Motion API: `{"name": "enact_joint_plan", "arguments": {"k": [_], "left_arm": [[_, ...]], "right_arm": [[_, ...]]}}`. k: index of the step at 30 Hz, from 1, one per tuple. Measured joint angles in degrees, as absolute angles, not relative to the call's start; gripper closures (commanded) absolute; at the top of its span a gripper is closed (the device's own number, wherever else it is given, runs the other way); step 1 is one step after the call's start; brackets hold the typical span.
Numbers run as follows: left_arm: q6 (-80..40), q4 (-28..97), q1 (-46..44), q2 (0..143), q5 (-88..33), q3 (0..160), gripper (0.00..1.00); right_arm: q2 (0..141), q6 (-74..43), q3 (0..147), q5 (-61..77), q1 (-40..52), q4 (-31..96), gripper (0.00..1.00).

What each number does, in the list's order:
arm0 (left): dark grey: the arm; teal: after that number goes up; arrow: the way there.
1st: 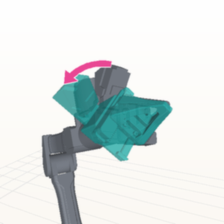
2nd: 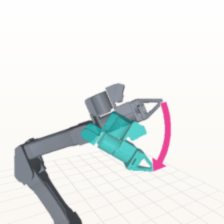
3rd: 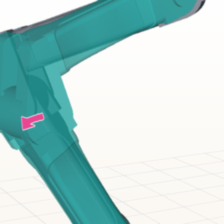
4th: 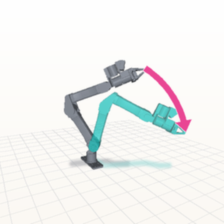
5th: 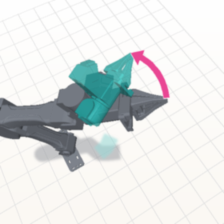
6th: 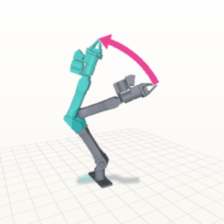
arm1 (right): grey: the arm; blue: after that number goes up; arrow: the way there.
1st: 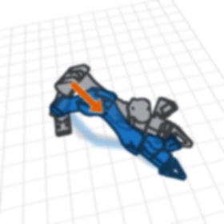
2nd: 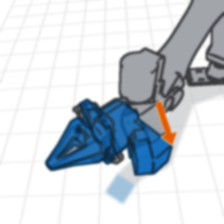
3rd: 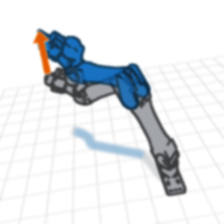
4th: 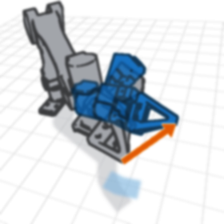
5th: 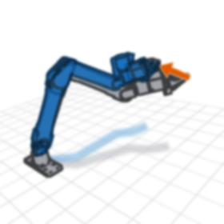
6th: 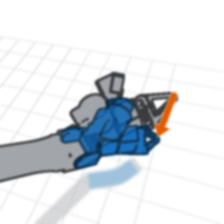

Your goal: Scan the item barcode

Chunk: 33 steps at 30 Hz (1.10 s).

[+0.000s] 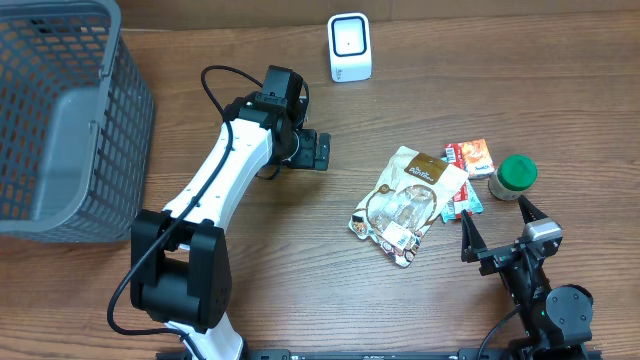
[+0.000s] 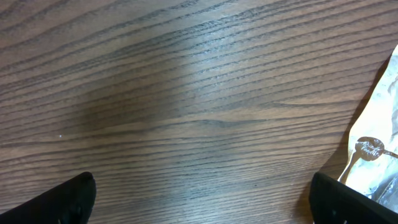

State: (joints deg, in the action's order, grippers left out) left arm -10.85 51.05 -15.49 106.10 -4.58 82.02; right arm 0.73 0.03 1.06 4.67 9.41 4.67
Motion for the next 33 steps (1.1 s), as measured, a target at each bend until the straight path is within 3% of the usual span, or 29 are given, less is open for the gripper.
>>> {"name": "enact_joint_plan", "arguments": {"k": [21,26,33], "left_arm": [[-10.9,51.1,-15.0,104.0,-4.4,82.0,0.0],[-10.9,51.0,-15.0,90.5,-4.4,81.9,0.0],[-10.8,49.8,-15.0,59.2,-2.1,82.6,0.0]], "right_arm": [[0.7,0.0,1.1,4.7,9.4,4.7,0.0],[0.7,0.0,1.1,4.7,9.4,4.7,0.0],[0.7,0.0,1.1,4.7,9.4,4.7,0.0]]}}
